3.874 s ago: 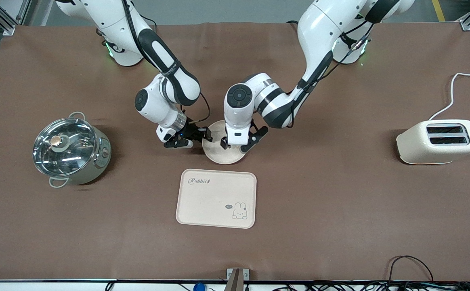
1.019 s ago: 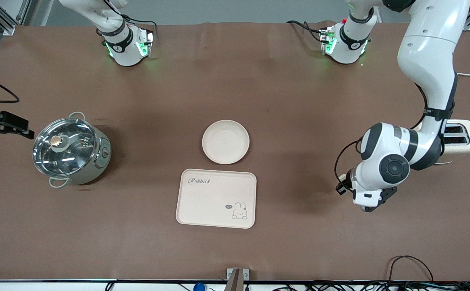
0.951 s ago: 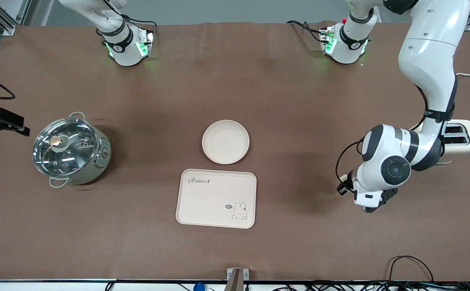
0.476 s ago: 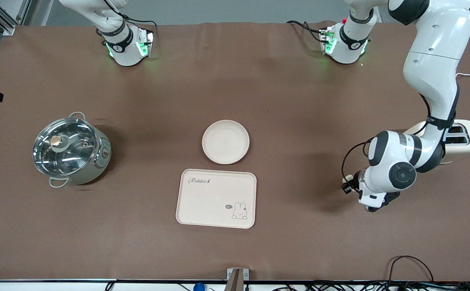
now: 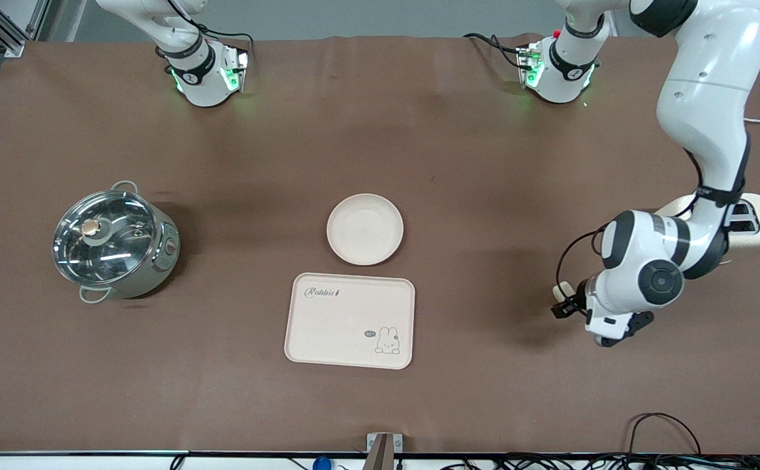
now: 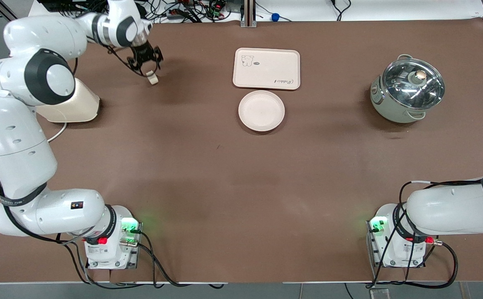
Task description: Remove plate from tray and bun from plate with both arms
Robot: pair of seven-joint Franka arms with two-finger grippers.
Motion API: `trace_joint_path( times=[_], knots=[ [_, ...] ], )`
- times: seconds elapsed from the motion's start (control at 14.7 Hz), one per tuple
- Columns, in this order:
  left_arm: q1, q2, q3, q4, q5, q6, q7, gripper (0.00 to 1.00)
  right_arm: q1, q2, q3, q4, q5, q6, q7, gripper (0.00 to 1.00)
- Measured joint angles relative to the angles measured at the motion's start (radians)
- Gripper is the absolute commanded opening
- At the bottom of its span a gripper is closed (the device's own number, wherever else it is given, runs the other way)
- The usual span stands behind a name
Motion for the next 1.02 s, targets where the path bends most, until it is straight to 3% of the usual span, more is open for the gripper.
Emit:
trace_joint_path(
  times=[0.54, 1.02],
  knots=[
    [0.050, -0.419, -0.011, 0.070, 0.000, -0.346, 0.275, 1.00, 0.000, 0.002, 0.005, -0.008, 0.000, 0.001, 0.008, 1.00],
    [0.156, -0.579, -0.007, 0.133, -0.107, -0.550, 0.550, 1.00, -0.001, 0.000, 0.007, -0.008, -0.004, -0.054, 0.035, 1.00]
  ],
)
